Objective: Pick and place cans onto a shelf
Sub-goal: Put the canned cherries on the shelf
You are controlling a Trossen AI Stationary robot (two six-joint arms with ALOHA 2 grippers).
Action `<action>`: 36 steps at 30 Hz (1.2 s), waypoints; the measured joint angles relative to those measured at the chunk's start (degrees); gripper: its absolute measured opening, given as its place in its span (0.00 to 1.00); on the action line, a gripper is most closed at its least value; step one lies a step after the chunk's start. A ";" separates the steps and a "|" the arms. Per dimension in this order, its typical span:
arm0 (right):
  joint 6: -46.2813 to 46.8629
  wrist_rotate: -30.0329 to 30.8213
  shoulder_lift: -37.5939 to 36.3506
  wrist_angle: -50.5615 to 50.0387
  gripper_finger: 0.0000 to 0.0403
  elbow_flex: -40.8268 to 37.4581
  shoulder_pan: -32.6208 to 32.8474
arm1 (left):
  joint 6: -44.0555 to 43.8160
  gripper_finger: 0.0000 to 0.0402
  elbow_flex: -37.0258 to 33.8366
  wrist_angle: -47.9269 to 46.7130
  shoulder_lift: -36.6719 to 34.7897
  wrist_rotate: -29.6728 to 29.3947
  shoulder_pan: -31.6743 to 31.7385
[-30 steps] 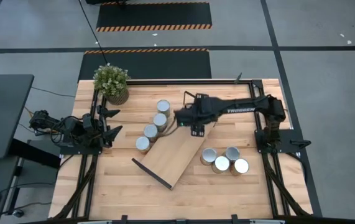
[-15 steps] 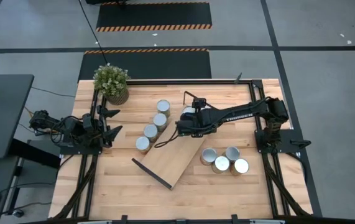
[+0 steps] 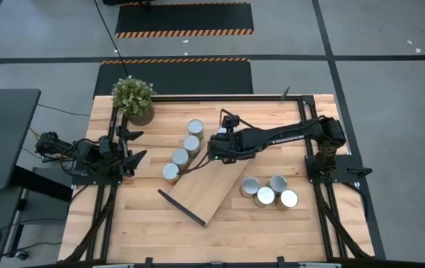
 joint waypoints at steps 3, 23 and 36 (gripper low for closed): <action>1.11 -0.71 -0.02 -4.11 0.93 -0.04 0.71 | 0.00 0.88 0.00 -0.02 0.00 0.00 0.01; -8.36 8.51 0.00 6.87 0.93 -9.77 -2.52 | -0.02 0.88 0.00 -0.02 0.00 0.00 0.01; 16.88 -14.31 -0.09 -7.27 0.93 0.42 3.77 | -0.22 0.88 0.00 -0.39 0.00 0.00 0.00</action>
